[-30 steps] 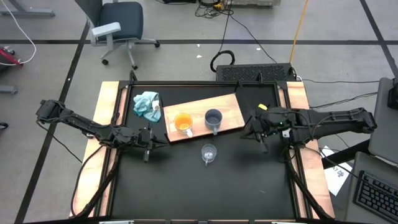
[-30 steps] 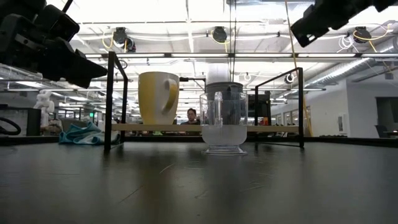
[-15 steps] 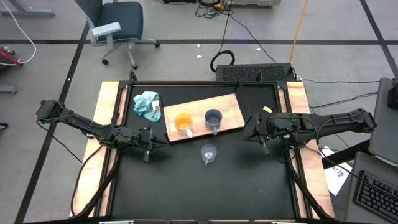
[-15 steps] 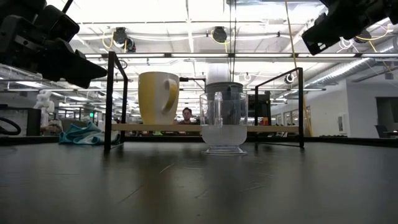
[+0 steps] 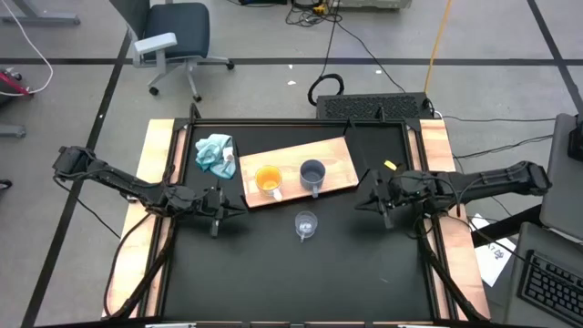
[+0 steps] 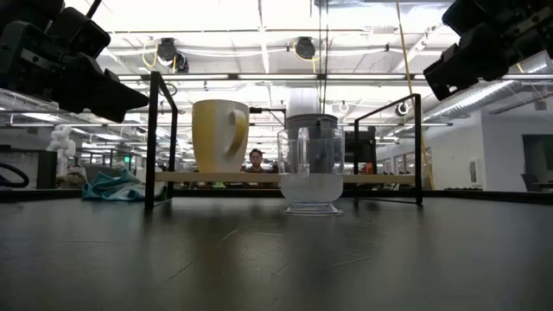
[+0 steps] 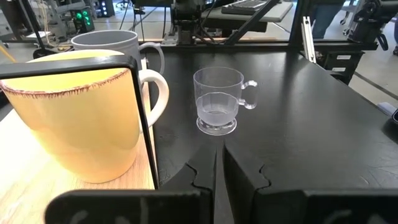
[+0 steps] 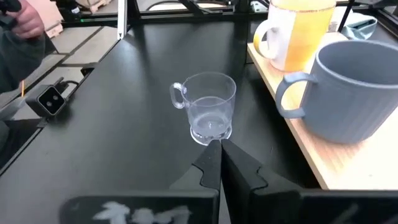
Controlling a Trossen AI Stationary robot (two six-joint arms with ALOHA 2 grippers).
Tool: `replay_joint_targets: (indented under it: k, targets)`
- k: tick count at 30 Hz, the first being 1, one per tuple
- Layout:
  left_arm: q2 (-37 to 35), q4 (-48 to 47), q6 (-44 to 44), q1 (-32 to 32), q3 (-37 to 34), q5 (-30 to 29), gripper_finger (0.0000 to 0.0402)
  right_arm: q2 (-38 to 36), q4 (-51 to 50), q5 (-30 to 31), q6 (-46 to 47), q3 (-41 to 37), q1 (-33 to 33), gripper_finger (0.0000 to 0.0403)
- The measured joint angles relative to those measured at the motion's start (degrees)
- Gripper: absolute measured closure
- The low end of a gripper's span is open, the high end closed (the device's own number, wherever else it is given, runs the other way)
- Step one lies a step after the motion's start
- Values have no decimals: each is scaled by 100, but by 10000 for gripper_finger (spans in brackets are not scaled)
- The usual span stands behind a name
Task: Stack small to large cups/mugs on shelf
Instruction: Put the transparent mug on the shelf
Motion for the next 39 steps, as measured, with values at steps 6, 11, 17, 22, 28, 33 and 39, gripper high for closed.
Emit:
replay_joint_targets:
  k: [6, 11, 17, 22, 28, 33, 39]
  targets:
    - [0, 4, -157, -1, 0, 1, 371, -284, 319, -2, 199, -325, 0, 403]
    - [0, 125, -338, -2, 5, 2, 371, -544, 326, -3, 236, -526, 0, 403]
    - [57, 148, -343, -186, 295, 42, 371, -847, 329, -4, 257, -630, 0, 403]
    - [377, 141, -143, -556, 785, 134, 368, -936, 269, -4, 258, -645, 0, 403]
    - [1110, 100, -302, -708, 1643, -155, 332, -936, 243, -7, 256, -645, 0, 403]
    - [1862, -634, -298, -700, 2653, -200, 299, -940, 238, -7, 240, -645, 0, 403]
    - [2608, -2008, -357, -693, 3914, -295, 271, -1135, 193, -7, 216, -645, 0, 403]
